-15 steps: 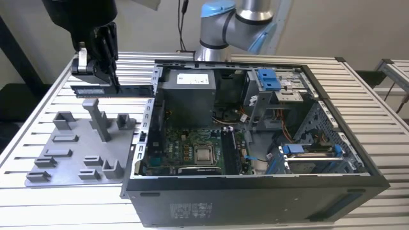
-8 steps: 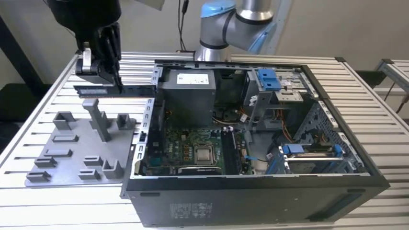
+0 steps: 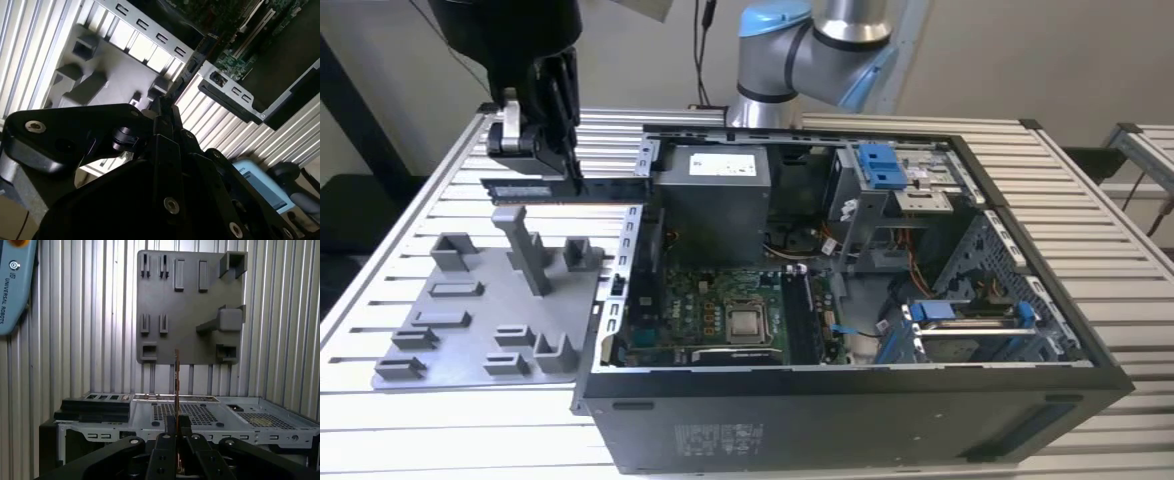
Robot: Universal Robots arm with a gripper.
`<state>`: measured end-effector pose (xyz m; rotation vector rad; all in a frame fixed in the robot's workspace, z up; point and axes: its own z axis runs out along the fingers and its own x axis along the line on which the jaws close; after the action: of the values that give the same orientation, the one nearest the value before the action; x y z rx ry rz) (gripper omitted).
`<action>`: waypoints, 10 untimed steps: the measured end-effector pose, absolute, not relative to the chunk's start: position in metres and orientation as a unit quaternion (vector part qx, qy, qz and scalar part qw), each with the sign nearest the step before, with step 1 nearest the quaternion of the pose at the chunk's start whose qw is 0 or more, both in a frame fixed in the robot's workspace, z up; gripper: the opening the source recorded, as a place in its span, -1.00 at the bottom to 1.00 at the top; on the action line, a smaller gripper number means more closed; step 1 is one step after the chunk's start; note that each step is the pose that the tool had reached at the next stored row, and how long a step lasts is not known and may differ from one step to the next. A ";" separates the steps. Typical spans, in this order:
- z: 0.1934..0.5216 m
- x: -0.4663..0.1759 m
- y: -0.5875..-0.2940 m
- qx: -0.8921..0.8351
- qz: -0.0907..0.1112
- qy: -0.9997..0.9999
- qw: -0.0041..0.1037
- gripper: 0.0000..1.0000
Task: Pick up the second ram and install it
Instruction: 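Pick up the second ram and move it above second insertion slot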
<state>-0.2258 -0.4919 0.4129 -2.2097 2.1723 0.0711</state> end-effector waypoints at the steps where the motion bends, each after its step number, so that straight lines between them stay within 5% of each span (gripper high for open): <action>1: 0.413 -0.225 -0.492 -0.713 0.023 0.701 0.021 -0.73; 10: 0.413 -0.219 -0.492 -0.713 0.023 0.701 0.021 -0.73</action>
<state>-0.2189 -0.4919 0.4129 -2.2098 2.1722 0.0711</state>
